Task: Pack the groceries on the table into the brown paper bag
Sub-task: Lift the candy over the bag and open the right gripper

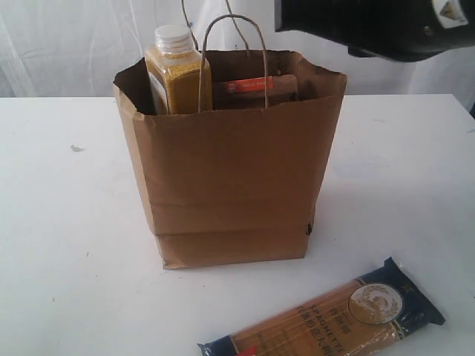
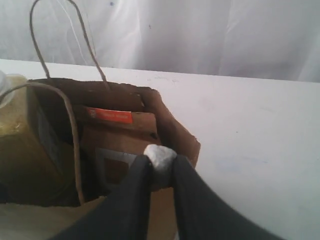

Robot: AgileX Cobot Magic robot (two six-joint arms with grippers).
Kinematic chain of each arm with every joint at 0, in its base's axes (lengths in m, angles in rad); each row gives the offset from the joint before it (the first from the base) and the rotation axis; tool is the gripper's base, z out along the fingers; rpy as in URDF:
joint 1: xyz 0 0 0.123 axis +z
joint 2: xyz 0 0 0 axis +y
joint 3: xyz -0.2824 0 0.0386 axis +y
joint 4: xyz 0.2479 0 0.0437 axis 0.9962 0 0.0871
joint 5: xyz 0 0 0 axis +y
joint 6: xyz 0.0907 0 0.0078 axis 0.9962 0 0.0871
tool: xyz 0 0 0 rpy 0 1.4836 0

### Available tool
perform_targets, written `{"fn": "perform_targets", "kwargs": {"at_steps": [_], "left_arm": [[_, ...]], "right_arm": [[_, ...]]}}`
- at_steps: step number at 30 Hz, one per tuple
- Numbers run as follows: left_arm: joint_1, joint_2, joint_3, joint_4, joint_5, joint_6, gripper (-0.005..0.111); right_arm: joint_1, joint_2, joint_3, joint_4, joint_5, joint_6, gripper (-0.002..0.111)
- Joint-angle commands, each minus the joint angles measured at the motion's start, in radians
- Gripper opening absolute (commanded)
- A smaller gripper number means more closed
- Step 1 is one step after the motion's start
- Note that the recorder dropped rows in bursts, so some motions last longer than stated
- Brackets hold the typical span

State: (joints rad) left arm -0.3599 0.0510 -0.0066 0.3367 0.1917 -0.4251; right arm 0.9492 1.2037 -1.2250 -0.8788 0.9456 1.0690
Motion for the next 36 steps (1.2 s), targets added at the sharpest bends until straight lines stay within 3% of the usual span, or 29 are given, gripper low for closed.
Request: {"fn": "perform_targets", "kwargs": {"at_steps": [1, 12, 14, 20, 28, 36], "left_arm": [[0.002, -0.004, 0.007, -0.001, 0.000, 0.003, 0.000], [0.002, -0.004, 0.007, -0.001, 0.000, 0.003, 0.000], [0.002, -0.004, 0.007, -0.001, 0.000, 0.003, 0.000], [0.002, -0.004, 0.007, -0.001, 0.000, 0.003, 0.000], [0.002, -0.004, 0.007, -0.001, 0.000, 0.003, 0.000], [0.002, -0.004, 0.007, -0.001, 0.000, 0.003, 0.000]], "right_arm": [[-0.068, 0.081, -0.009, 0.015, -0.088, -0.029, 0.015], [-0.161, 0.203, -0.010, 0.026, -0.246, -0.029, 0.016], [-0.162, 0.209, -0.010, 0.027, -0.289, -0.029, 0.023], [-0.162, 0.228, -0.010, 0.030, -0.221, -0.029, 0.059], [-0.132, 0.141, -0.010, 0.039, -0.158, -0.068, 0.056], [0.004, -0.085, -0.010, 0.108, 0.032, -0.404, 0.056]]}}
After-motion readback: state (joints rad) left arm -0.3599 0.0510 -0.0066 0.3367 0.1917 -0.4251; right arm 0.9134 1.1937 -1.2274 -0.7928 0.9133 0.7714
